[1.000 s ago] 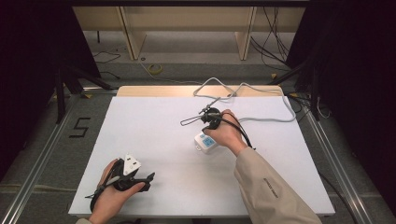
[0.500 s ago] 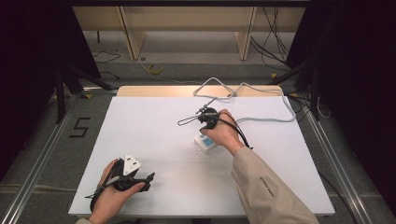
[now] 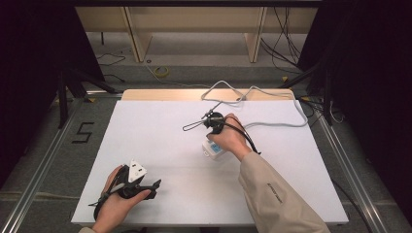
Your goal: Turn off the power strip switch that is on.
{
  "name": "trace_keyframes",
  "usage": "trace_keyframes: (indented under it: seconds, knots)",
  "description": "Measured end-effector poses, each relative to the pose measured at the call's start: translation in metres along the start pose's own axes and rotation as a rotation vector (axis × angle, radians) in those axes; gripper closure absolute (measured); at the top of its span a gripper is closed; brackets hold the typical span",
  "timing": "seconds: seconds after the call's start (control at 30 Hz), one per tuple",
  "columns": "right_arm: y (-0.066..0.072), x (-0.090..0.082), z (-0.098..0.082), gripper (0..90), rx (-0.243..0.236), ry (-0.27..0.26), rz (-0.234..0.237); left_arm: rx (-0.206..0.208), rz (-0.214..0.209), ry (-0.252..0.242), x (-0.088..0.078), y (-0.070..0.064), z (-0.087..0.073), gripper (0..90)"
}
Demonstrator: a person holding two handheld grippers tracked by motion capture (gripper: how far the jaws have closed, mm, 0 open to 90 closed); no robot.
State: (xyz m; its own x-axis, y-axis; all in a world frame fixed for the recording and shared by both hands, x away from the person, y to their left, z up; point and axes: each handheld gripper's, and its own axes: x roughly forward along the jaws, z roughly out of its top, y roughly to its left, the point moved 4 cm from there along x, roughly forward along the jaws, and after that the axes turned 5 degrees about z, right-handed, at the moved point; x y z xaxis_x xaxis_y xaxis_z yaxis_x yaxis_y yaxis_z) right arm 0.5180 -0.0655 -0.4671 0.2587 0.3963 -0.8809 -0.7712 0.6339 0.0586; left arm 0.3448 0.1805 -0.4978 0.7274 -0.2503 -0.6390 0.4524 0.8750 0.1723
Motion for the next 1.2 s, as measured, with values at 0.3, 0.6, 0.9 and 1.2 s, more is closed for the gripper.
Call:
trace_keyframes:
  seconds: [0.3,0.6,0.9,1.2]
  knots:
    - [-0.0004,0.0049,-0.0006,90.0,0.002,0.019,0.0,0.0,-0.001,0.001,-0.0002,0.0001,0.0,19.7]
    - [-0.0007,0.0065,-0.0004,90.0,0.001,0.032,-0.011,0.004,0.0,0.001,-0.0002,0.0001,-0.0001,19.7]
    - [0.002,0.0069,0.0015,90.0,-0.003,0.058,-0.032,0.004,-0.002,0.003,-0.0005,0.0001,-0.0001,19.7]
    - [0.0026,0.0075,0.0019,90.0,0.004,0.064,-0.04,0.005,-0.001,0.002,-0.0003,0.0001,0.0001,19.7]
